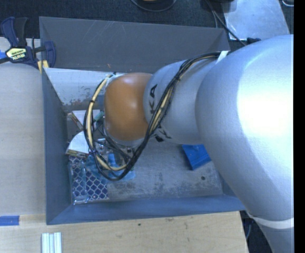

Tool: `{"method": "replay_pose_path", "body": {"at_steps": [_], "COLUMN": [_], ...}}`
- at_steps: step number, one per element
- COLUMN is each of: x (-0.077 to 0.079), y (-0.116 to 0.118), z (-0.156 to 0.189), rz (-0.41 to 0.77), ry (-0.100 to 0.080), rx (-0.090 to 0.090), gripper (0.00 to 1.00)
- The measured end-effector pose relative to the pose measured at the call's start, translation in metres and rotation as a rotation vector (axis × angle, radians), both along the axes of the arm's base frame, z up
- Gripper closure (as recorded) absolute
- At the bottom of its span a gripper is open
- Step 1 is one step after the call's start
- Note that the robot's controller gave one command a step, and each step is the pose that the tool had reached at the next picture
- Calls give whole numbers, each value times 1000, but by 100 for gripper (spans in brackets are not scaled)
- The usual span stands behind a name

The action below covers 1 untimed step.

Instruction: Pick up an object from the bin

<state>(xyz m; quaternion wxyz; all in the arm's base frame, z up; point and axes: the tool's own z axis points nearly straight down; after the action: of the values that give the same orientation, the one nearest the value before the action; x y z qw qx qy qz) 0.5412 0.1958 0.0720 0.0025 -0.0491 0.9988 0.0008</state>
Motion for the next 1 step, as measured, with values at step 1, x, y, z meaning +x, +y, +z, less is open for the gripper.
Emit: {"method": "replay_pose_path", "body": {"at_steps": [1], "x": [0], "y": [0], "z": [1], "rz": [0], "ry": [0], "rx": [0], "gripper": [100]}}
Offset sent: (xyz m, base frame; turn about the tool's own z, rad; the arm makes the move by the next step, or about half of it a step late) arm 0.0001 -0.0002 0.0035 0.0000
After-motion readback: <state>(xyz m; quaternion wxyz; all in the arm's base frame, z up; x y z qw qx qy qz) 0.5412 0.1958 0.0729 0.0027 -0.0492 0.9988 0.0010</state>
